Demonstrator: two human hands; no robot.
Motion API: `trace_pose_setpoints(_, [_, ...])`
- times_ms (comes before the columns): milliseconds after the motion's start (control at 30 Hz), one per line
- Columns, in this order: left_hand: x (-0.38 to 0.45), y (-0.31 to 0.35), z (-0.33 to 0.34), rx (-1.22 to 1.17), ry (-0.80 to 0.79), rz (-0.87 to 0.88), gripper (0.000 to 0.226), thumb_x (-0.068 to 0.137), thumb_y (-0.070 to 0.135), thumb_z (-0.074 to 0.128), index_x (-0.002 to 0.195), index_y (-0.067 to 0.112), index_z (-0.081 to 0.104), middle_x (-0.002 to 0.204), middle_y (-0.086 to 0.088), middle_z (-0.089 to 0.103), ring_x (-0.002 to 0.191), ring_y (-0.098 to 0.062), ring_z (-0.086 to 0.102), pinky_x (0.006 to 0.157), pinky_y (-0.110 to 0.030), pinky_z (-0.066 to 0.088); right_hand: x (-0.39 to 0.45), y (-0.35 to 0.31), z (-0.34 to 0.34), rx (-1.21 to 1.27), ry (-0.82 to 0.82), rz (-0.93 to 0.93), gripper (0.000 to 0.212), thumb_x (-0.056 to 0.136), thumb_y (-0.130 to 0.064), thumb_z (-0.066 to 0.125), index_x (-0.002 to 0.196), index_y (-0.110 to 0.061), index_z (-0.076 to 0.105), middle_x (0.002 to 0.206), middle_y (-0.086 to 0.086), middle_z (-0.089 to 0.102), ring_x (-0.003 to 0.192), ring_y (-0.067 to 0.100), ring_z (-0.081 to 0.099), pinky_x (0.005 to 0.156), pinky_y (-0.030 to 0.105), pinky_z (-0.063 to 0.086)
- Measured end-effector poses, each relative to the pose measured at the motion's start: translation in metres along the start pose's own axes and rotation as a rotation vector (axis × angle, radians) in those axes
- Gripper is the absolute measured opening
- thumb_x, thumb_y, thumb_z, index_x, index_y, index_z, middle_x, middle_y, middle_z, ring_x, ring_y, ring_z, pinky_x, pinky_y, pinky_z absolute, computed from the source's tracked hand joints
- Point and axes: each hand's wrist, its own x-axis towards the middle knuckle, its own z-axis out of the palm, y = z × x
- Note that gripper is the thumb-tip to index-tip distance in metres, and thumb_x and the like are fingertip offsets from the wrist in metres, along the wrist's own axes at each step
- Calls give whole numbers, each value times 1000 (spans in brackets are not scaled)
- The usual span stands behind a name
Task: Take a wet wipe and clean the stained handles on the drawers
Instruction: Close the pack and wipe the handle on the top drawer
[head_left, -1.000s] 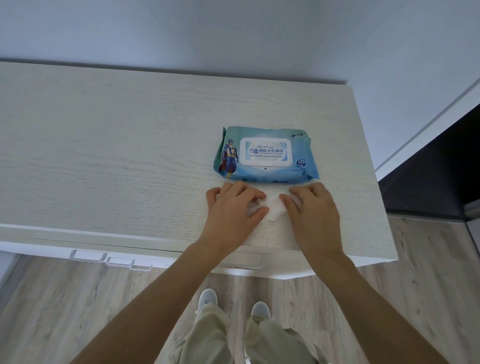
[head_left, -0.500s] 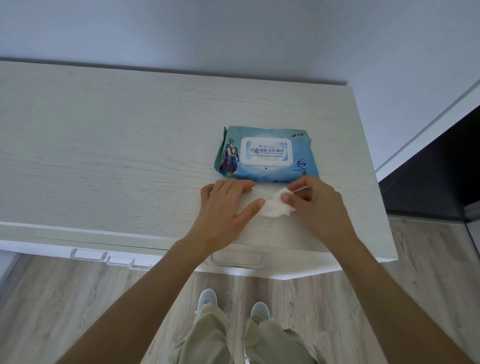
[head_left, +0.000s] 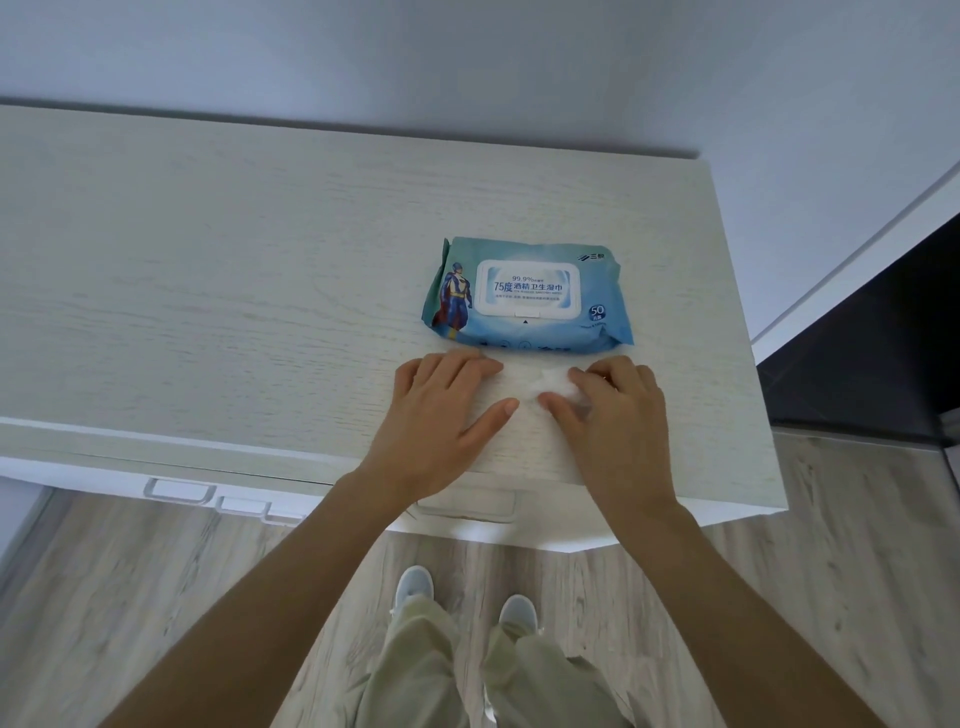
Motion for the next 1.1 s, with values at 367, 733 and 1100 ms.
trace_pose_setpoints(367, [-13,3,0,5,28,-66,66,89,58,17,128,18,53,131,4,52,123,-13,42,105,-27,19,-3,8,-11,205,-4,-103,18,83,0,67,101,0,69,94,16,64,70,19,59,68,20,46])
trace_pose_setpoints(733, [-23,-1,-4,59,1,10,64,91,54,21,128,14,55,138,2,48,127,-14,41,109,-29,21,-25,0,1,151,33,-31,16,79,-6,72,95,-1,73,98,16,68,89,34,56,76,26,42])
trace_pose_setpoints(1100, [-69,-42,-20,207,7,170,62,93,51,29,131,9,54,145,-9,43,135,-25,38,114,-44,23,-49,-34,-2,320,44,207,21,87,-11,65,108,-13,70,101,3,69,91,21,61,85,17,41])
